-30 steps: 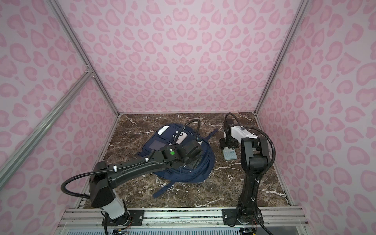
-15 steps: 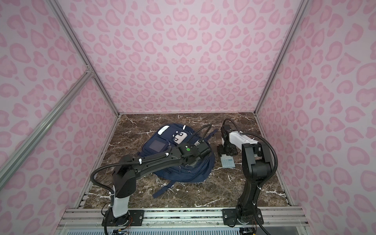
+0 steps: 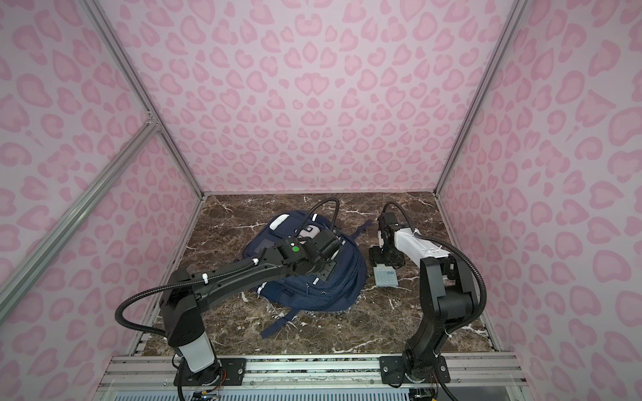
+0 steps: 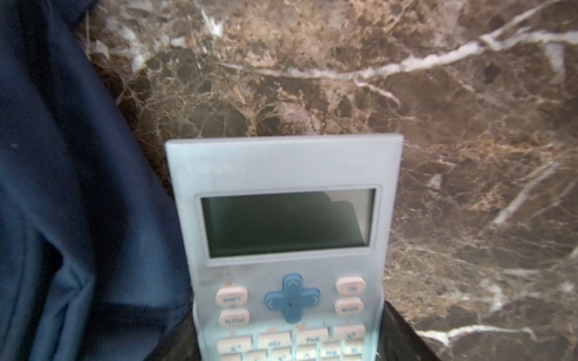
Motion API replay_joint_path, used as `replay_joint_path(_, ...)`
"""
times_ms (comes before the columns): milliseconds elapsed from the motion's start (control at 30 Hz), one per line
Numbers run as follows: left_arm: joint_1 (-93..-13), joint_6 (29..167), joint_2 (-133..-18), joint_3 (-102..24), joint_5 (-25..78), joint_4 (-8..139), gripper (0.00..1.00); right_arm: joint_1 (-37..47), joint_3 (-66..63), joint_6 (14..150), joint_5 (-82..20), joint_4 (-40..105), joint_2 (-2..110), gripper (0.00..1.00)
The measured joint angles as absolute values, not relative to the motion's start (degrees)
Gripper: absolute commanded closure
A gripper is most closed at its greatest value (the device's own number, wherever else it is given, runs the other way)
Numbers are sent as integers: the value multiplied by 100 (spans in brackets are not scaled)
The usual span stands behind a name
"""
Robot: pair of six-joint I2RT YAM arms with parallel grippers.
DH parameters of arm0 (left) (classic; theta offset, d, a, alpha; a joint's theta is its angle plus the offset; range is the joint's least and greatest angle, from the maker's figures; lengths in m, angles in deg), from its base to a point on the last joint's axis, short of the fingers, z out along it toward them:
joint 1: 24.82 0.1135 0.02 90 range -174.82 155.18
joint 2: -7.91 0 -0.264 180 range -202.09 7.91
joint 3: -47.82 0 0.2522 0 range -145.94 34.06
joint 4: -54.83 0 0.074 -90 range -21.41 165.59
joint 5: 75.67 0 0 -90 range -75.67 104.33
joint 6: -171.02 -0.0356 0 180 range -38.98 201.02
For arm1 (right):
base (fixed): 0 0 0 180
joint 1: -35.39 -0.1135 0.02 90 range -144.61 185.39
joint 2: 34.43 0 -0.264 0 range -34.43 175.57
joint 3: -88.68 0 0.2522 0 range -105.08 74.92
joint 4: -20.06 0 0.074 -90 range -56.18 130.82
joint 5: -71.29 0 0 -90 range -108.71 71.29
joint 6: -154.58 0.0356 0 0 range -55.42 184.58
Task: Pack books, pencil case, and school supplies into a backpack
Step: Open the student bag at the center of the table.
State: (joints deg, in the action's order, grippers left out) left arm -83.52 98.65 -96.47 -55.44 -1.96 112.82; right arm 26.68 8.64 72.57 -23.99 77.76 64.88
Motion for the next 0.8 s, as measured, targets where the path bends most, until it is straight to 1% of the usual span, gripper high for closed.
replay_joint_path(33,-8391,9821,-9738,-5566,-194,11269,19,2674,884,7259,-2418,7776,6488,40)
replay_joint_path(133,-8446,9755,-9940,-5657,-188,11175,18,2687,934,7294,-2429,7758,6488,40)
replay_joint_path(300,-8494,9736,-10427,-5909,-207,11057,18,2692,1039,7296,-2431,7726,6383,40)
replay_joint_path(333,-8494,9729,-10525,-5928,-229,11048,20,2692,1045,7299,-2434,7726,6354,40)
replay_joint_path(367,-8494,9707,-10630,-5965,-273,11050,27,2692,1045,7299,-2434,7724,6324,40)
replay_joint_path(400,-8492,9707,-10740,-6020,-317,11052,36,2692,1045,7301,-2436,7719,6293,41)
replay_joint_path(433,-8477,9712,-10860,-6092,-395,11059,52,2692,1045,7303,-2445,7719,6256,40)
replay_joint_path(467,-8448,9707,-10945,-6134,-443,11065,77,2692,1048,7312,-2462,7719,6221,41)
replay_joint_path(500,-8433,9712,-10969,-6140,-500,11065,95,2692,1048,7320,-2475,7719,6186,41)
replay_joint_path(533,-8418,9731,-10967,-6140,-520,11065,97,2687,1050,7325,-2473,7721,6140,41)
replay_joint_path(600,-8431,9760,-10879,-6125,-570,11026,97,2635,1052,7395,-2399,7750,6057,41)
replay_joint_path(800,-8348,9869,-10364,-6086,-511,11009,97,2143,986,7587,-2283,7962,5679,40)
